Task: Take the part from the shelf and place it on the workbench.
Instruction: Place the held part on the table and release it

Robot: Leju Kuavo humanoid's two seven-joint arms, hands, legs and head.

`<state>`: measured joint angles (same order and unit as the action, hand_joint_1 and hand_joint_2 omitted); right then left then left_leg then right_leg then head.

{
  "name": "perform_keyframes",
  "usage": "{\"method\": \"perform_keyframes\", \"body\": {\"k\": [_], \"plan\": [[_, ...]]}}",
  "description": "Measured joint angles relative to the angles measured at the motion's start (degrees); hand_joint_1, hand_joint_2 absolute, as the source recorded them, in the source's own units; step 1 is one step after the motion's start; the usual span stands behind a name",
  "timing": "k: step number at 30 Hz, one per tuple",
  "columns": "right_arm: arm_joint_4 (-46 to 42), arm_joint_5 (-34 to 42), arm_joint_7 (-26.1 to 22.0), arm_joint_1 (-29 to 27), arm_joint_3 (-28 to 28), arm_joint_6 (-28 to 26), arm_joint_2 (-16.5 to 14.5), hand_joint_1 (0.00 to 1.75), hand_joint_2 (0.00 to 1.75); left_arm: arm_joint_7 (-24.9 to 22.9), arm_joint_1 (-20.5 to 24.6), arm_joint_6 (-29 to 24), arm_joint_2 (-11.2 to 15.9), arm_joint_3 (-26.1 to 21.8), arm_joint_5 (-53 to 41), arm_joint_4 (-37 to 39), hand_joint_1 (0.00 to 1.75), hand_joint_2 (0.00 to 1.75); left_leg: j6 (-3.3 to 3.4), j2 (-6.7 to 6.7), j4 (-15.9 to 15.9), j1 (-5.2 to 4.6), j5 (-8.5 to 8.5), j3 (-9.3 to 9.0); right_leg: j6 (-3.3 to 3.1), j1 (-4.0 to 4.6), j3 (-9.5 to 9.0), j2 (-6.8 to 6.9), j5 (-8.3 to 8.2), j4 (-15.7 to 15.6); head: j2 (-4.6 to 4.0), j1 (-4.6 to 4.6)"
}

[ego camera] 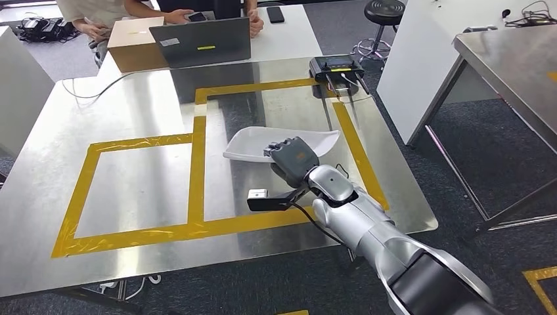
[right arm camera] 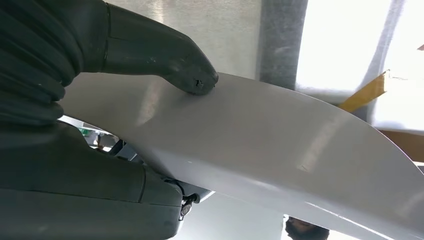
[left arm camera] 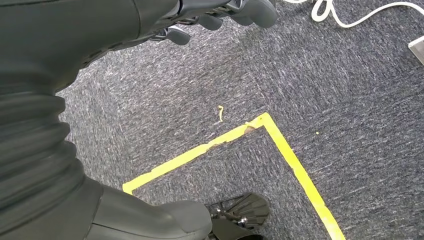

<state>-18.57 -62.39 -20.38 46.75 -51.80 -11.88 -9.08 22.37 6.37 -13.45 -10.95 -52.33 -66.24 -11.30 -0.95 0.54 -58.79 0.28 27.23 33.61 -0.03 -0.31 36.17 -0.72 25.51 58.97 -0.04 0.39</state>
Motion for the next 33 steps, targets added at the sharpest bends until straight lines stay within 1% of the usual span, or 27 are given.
{"method": "perform_keyframes", "body": {"k": [3, 4, 8, 15, 20, 26, 30, 33], "plan": [[0.0, 0.1, 0.6, -0.6, 0.0, -1.0, 0.4, 0.00, 0.00, -0.1, 0.0, 0.0, 0.0, 0.2, -0.5, 0.0, 0.00, 1.75, 0.01, 0.01, 0.0, -0.01, 0.00, 0.00, 0.01, 0.00, -0.04, 0.01, 0.00, 0.0, 0.00, 0.01], [0.0, 0.0, 0.7, -0.8, 0.0, -1.3, 0.6, 0.00, 0.00, -0.2, 0.0, 0.0, 0.0, 0.4, -0.6, 0.0, 0.00, 1.75, 0.01, 0.01, 0.0, -0.01, 0.00, 0.00, 0.01, 0.00, -0.05, 0.01, -0.01, 0.0, 0.00, 0.01], [0.0, 0.1, 0.6, -1.3, 0.0, -2.1, 1.3, 0.00, 0.00, -0.5, 0.1, -0.9, 0.0, 0.9, -0.9, 0.0, 0.00, 0.00, 0.05, 0.00, 0.0, -0.06, 0.03, -0.01, 0.03, -0.01, -0.05, 0.00, -0.02, 0.0, 0.00, 0.01], [-0.3, 1.1, 0.3, -1.4, 0.1, -5.5, 2.2, 0.00, 0.00, -3.7, 0.3, -2.5, -0.1, 0.9, -0.4, 0.0, 0.00, 0.00, 0.06, 0.00, 0.0, -0.07, 0.03, -0.01, 0.06, -0.06, -0.06, 0.01, -0.04, 0.0, 0.00, 0.00], [-2.7, 1.2, 0.7, -0.9, 0.8, -10.2, 2.6, 0.00, 0.00, -6.0, 0.3, -2.7, -0.2, 0.9, -0.4, 0.0, 0.00, 0.00, 0.07, -0.01, 0.0, -0.07, 0.03, -0.01, 0.06, -0.11, -0.07, 0.01, -0.04, 0.0, 0.00, 0.01], [-5.4, 1.2, 1.1, 0.1, 1.8, -11.0, 3.1, 0.00, 0.00, -6.6, 0.3, -2.7, -0.3, 0.9, -0.3, 0.0, 0.00, 0.00, 0.07, -0.02, 0.0, -0.07, 0.03, -0.03, 0.06, -0.11, -0.08, 0.00, -0.04, 0.0, 0.00, 0.00], [-7.1, 0.8, 1.2, 0.1, 2.2, -12.7, 3.3, 0.00, 0.00, -7.2, 0.3, -2.7, -0.3, 0.9, -0.2, 0.0, 0.00, 0.00, 0.33, 0.00, -0.3, -0.22, 0.18, 0.07, 0.31, -0.31, -0.11, 0.00, -0.13, -0.1, 0.00, 0.00], [-10.4, 0.4, 1.2, 0.3, 3.0, -13.2, 3.8, 0.00, 0.00, -7.3, 0.3, -2.7, -0.3, 0.9, 0.4, 0.0, 0.00, 0.00, 0.60, 0.00, -0.5, -0.32, 0.27, 0.16, 0.57, -0.41, -0.13, -0.01, -0.17, -0.1, 0.00, 0.00]]}}
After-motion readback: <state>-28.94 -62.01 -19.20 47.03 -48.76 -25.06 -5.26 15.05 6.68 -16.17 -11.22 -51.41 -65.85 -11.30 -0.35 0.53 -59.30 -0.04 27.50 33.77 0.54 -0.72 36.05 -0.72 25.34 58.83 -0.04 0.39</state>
